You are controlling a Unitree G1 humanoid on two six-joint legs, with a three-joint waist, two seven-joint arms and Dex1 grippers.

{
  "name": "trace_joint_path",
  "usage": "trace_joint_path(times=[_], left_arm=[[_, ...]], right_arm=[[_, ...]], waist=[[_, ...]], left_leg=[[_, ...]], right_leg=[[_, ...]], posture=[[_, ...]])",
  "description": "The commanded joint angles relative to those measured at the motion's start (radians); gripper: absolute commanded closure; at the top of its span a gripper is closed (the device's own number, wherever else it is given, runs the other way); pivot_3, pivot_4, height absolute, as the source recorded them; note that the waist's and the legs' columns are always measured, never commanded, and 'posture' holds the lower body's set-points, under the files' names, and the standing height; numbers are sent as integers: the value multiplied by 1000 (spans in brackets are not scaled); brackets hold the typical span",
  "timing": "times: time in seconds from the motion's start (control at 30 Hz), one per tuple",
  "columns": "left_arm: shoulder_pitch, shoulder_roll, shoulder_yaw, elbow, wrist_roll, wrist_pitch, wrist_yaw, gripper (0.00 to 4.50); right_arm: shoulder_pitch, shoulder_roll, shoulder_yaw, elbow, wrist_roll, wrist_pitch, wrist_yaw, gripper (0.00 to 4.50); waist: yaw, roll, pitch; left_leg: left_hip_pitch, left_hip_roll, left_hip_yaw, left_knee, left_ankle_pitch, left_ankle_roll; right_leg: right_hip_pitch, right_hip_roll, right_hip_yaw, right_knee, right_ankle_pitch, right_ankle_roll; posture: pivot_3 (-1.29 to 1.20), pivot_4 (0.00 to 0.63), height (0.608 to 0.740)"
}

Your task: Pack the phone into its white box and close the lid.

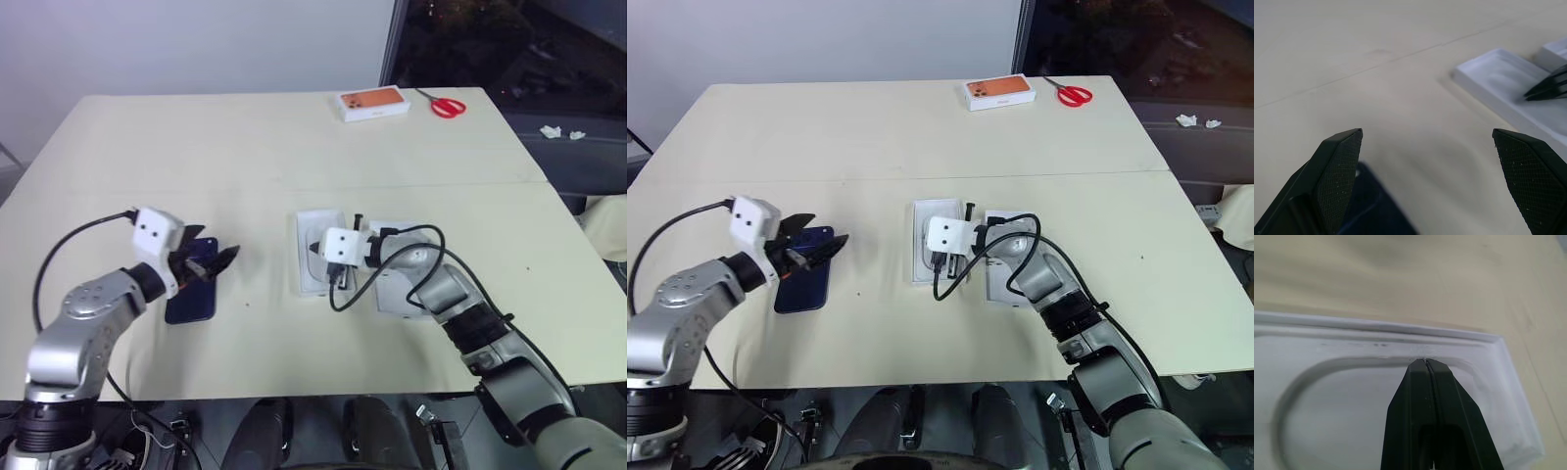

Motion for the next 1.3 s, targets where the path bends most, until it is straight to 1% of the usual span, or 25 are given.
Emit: trace_joint_path(times=[0.03, 0.17, 0.23, 0.33, 0.4, 0.47, 0.57, 0.63, 0.77, 0.83, 0.93, 1.0, 1.13, 1.3], left_arm=[[-7, 43, 156, 14, -155, 168, 11, 0], [4, 91, 275, 129, -234, 279, 7, 0], [2, 113, 326, 216, -276, 346, 0, 0], [-1, 129, 346, 284, -288, 378, -6, 0], [5, 138, 327, 341, -272, 395, -15, 0], [1, 140, 301, 371, -268, 419, -19, 0], [-5, 135, 237, 364, -267, 446, -39, 0], [-15, 130, 217, 376, -270, 464, -46, 0], [-23, 117, 142, 411, -227, 463, -55, 0], [-31, 102, 121, 424, -219, 464, -57, 0], [-53, 64, 90, 422, -208, 464, -50, 0], [-64, 44, 76, 421, -201, 471, -50, 0], [-80, -15, 51, 426, -190, 475, -44, 0], [-83, -64, 53, 424, -204, 521, -41, 0]], right_arm=[[-64, 62, -55, -74, 87, 46, 0, 4473], [-98, 145, -17, -64, 69, 77, -33, 4473], [-106, 201, 32, -33, 38, 78, -52, 4473], [-116, 256, 76, 16, 15, 72, -65, 4473], [-143, 315, 124, 89, -10, 59, -77, 4473], [-166, 350, 156, 148, -28, 59, -71, 4473], [-186, 378, 210, 223, -72, 93, -56, 4473], [-195, 392, 226, 252, -87, 111, -53, 4473], [-199, 431, 255, 295, -104, 168, -36, 4473], [-199, 455, 250, 312, -91, 216, -16, 4473], [-205, 477, 246, 335, -94, 238, -21, 4473], [-207, 492, 236, 340, -85, 255, -21, 4473], [-215, 503, 232, 351, -96, 250, -39, 4473], [-226, 496, 222, 361, -99, 237, -54, 4473]], waist=[[-3, 0, 0], [-6, 0, 0], [-4, 0, 0], [1, 0, 0], [1, -1, 0], [0, -1, 0], [1, -1, -1], [1, -1, -1], [-1, 0, -1], [-1, 2, -3], [2, 7, -8], [5, 8, -9], [7, 11, -12], [8, 13, -15]], left_leg=[[0, 0, 0, 0, 0, 0], [0, 1, 0, -1, 0, 0], [0, 1, 0, -1, 0, 0], [0, 0, 0, 0, 0, -1], [0, 0, -1, 0, 1, -2], [0, -1, -1, 0, 3, -5], [0, -1, -1, 0, 3, -6], [1, -1, -1, 0, 3, -6], [1, -1, -1, 0, 3, -6], [3, -1, -1, -1, 3, -6], [5, -1, -1, -3, 3, -6], [5, -2, -1, -3, 3, -6], [6, -3, -1, -3, 2, -5], [7, -3, -1, -3, 2, -5]], right_leg=[[0, 0, 0, 0, 0, 0], [-2, 1, 0, 1, 0, 0], [-4, 1, 0, 1, 0, 0], [-4, 0, -1, 1, 0, 0], [-4, 0, -1, 1, 0, 0], [-4, 0, -1, 1, 0, 0], [-4, 0, -1, 1, 0, 0], [-4, 0, -1, 1, 0, 0], [-4, 0, -1, 1, 0, 0], [-2, 0, -1, 1, 0, 0], [-1, -1, -1, 1, 0, 0], [0, -1, -1, 1, 0, 0], [1, -2, -1, 1, 0, 0], [2, -2, -1, 1, 0, 0]], posture=[[0, 150, 740], [0, 150, 740], [0, 150, 740], [0, 150, 740], [0, 150, 740], [0, 150, 740], [0, 150, 740], [0, 150, 740], [0, 150, 740], [0, 150, 740], [0, 150, 740], [0, 150, 740], [0, 150, 740], [0, 150, 740]])
